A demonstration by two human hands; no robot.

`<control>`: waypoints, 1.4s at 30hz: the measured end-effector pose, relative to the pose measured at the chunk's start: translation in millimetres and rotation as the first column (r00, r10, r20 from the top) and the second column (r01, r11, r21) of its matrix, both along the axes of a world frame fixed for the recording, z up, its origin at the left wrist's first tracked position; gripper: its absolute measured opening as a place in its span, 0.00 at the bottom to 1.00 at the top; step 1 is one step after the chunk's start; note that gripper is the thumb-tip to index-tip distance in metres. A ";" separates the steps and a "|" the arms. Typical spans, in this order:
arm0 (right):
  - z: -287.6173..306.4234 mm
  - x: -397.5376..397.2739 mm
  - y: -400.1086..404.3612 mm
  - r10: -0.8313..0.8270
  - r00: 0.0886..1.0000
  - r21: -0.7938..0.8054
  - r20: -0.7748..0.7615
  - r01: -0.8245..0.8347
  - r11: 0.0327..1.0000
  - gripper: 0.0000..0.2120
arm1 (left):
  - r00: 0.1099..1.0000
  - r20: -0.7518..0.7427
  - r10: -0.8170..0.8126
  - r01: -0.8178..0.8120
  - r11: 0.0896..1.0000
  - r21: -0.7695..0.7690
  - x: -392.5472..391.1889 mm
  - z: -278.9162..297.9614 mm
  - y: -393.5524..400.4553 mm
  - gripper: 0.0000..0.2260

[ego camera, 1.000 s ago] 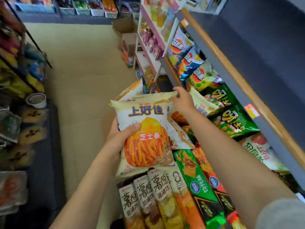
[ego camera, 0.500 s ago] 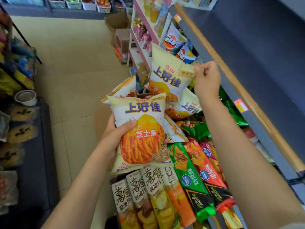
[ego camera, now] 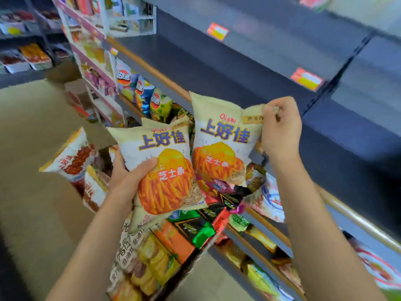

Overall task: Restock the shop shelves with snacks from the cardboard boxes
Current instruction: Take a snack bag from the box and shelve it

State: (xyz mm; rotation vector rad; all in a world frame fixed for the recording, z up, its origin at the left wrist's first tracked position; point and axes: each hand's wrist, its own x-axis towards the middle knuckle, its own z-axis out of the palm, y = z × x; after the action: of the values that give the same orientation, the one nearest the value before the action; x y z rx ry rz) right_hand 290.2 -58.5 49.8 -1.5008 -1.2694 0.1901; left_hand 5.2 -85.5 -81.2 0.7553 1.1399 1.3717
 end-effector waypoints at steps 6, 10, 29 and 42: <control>29.5 101.7 -113.6 -0.176 0.980 0.065 0.098 0.170 0.983 0.09 | 0.971 -0.059 -0.230 0.234 0.970 0.066 119.9 44.5 -23.7 0.36; 38.5 151.6 -175.3 -0.354 0.933 0.175 0.064 0.339 0.924 0.08 | 0.929 -0.028 -0.370 0.371 0.921 0.120 189.2 66.5 -48.3 0.32; -15.7 229.9 -254.0 -0.442 0.817 0.067 -0.369 0.498 0.864 0.11 | 0.823 -0.153 -0.547 0.558 0.828 0.046 314.5 90.5 -84.8 0.40; -53.2 239.1 -224.6 -0.603 0.796 0.004 0.049 0.604 0.797 0.07 | 0.797 -0.147 -0.586 0.598 0.800 0.051 334.8 81.3 -72.5 0.29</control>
State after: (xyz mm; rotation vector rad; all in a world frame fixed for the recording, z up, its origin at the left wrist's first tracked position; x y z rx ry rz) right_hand 529.3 -283.1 -3.4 -1.8543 -0.7608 -0.2651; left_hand 340.0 -158.0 0.1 1.1677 0.8245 0.8514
